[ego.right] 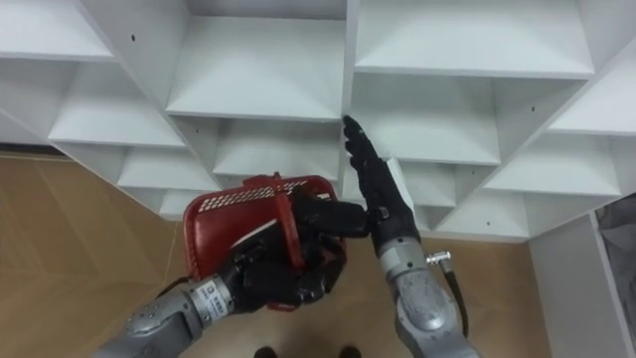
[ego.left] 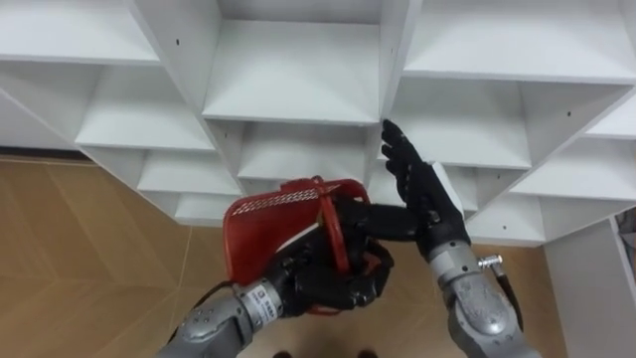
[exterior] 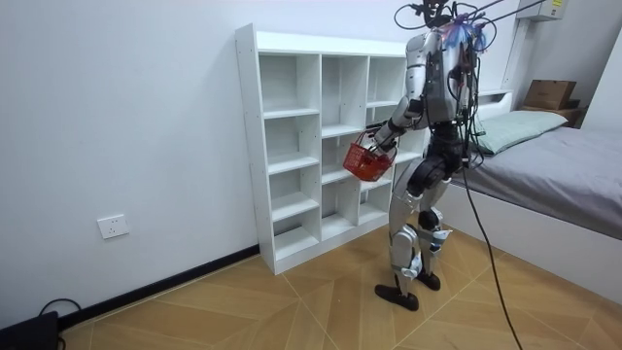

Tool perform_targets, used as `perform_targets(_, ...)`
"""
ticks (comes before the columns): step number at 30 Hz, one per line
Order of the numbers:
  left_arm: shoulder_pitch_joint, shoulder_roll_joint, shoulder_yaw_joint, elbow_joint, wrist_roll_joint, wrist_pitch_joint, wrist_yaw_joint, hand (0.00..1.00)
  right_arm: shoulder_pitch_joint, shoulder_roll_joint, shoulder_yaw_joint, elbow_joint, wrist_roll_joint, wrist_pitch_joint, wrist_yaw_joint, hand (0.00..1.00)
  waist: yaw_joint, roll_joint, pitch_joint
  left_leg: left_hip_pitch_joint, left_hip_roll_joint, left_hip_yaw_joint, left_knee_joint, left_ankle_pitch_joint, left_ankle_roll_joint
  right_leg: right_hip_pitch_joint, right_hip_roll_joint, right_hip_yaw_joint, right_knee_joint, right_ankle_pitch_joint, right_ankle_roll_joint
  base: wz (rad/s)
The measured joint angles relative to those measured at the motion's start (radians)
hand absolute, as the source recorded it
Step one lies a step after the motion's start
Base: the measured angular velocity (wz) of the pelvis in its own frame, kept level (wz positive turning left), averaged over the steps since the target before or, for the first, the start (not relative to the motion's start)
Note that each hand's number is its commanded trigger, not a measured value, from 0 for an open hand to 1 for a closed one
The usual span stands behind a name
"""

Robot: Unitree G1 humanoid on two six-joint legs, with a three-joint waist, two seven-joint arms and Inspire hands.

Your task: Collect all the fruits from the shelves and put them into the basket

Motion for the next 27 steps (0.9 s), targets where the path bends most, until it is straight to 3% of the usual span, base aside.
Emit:
perform_targets(3,0.024,0.020,0.016,0.032,-0.004,-0.020,0.001,1.00,0.025,-0.014,-0.007,0.048,-0.053,-0.004,-0.004,0.00,0.001,0.000,0.0000,0.036,-0.003,0.000,-0.020,0.001,-0.002,0.035,0.001,-0.002,-0.015,-0.001,0.000,0.00)
perform_targets(8,0.081,0.031,0.135,0.102,0.000,-0.053,0.018,1.00,0.092,-0.032,-0.047,0.109,-0.118,-0.003,-0.006,0.00,0.005,-0.001,0.0001,0.068,-0.004,0.001,-0.033,-0.003,-0.009,0.067,0.003,-0.002,-0.033,-0.003,0.001,-0.03)
perform_targets(10,0.107,0.041,0.164,0.159,0.001,-0.082,0.046,1.00,0.113,-0.046,-0.060,0.159,-0.140,-0.001,-0.010,0.00,0.010,-0.003,0.0004,0.096,-0.008,0.001,-0.052,-0.003,-0.010,0.091,0.002,-0.004,-0.042,-0.004,0.002,0.00)
perform_targets(14,0.147,0.044,0.205,0.245,0.066,-0.087,0.090,1.00,0.149,-0.053,-0.072,0.225,-0.193,0.003,-0.007,0.00,0.025,-0.019,0.0002,0.136,-0.021,0.002,-0.079,-0.001,-0.013,0.118,0.000,0.002,-0.050,-0.014,0.004,-0.02)
perform_targets(19,0.229,0.044,0.270,0.280,0.089,-0.089,0.139,1.00,0.204,-0.054,-0.082,0.305,-0.232,0.003,0.003,0.00,0.029,-0.040,-0.0062,0.204,-0.022,0.000,-0.107,-0.005,-0.018,0.202,0.001,-0.012,-0.095,-0.015,0.006,0.06)
perform_targets(27,0.259,0.031,0.376,0.378,0.140,-0.102,0.217,1.00,0.269,-0.047,-0.168,0.458,-0.185,0.002,-0.012,0.00,0.053,-0.043,-0.0154,0.314,-0.032,-0.004,-0.144,-0.013,-0.025,0.320,0.004,-0.025,-0.153,-0.019,0.012,0.05)
